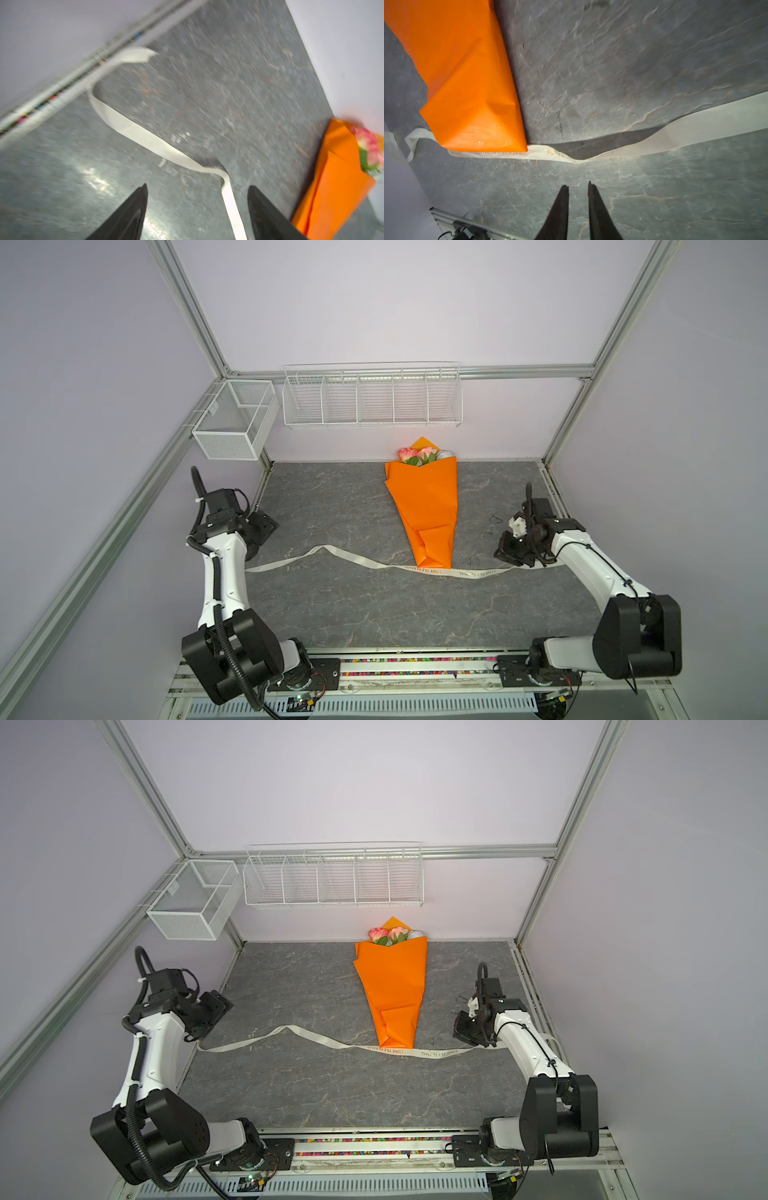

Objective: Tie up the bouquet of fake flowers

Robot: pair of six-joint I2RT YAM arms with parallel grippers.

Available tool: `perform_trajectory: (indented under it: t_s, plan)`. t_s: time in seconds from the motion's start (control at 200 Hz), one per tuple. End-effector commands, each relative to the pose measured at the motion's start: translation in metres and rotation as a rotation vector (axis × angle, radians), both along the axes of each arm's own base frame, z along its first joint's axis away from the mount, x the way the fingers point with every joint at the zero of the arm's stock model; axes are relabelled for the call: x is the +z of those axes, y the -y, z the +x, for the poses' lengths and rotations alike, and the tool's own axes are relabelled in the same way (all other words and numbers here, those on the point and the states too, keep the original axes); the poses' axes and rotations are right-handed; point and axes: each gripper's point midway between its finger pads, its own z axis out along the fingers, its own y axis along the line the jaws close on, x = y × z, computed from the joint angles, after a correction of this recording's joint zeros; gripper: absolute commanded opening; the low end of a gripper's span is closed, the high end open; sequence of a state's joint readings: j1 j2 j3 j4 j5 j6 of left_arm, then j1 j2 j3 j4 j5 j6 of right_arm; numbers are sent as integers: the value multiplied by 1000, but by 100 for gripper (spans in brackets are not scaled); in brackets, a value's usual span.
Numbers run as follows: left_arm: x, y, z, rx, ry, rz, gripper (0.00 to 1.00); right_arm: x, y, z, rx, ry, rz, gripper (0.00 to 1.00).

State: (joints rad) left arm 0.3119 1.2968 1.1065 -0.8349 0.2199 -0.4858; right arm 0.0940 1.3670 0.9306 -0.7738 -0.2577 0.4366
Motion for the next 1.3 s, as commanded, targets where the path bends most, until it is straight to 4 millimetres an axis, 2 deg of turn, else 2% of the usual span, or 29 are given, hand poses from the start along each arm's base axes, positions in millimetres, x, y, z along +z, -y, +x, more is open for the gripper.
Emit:
perform_trajectory:
  t_s: [0.0,0.11,0.22,0.565,0.59,0.775,0.88,0.905,1.05,1.12,1.185,1.295]
  plan:
    - [-13,63,-4,-194,17,-115,75,-13,-14,4,-17,-8,46,15]
    - [-36,89,-13,-232,-17,-147,74,-27,-18,3,-1,-44,27,12]
    - [-48,107,-19,-263,-27,-173,74,-38,-21,4,19,-66,12,9]
    - [-58,142,-14,-343,-47,-189,74,-69,-18,-2,46,-146,-63,8]
    - [-58,145,-14,-351,-49,-190,74,-79,-15,-13,49,-179,-72,8]
    - [-57,167,-8,-418,-59,-162,74,-91,-2,-11,49,-196,-153,7]
    - [-61,181,-6,-453,-74,-162,74,-99,14,-16,47,-237,-235,7]
    - [-62,184,-6,-461,-77,-161,74,-95,15,-6,42,-213,-246,7]
    - [-67,207,-5,-504,-86,-174,74,-98,34,2,18,-210,-295,7]
    - [-69,220,-3,-530,-89,-177,74,-94,32,12,48,-183,-269,7]
    - [-69,229,-1,-548,-94,-170,74,-81,31,21,78,-152,-274,8]
    - [-68,233,3,-549,-91,-158,74,-45,17,28,121,-50,-245,11]
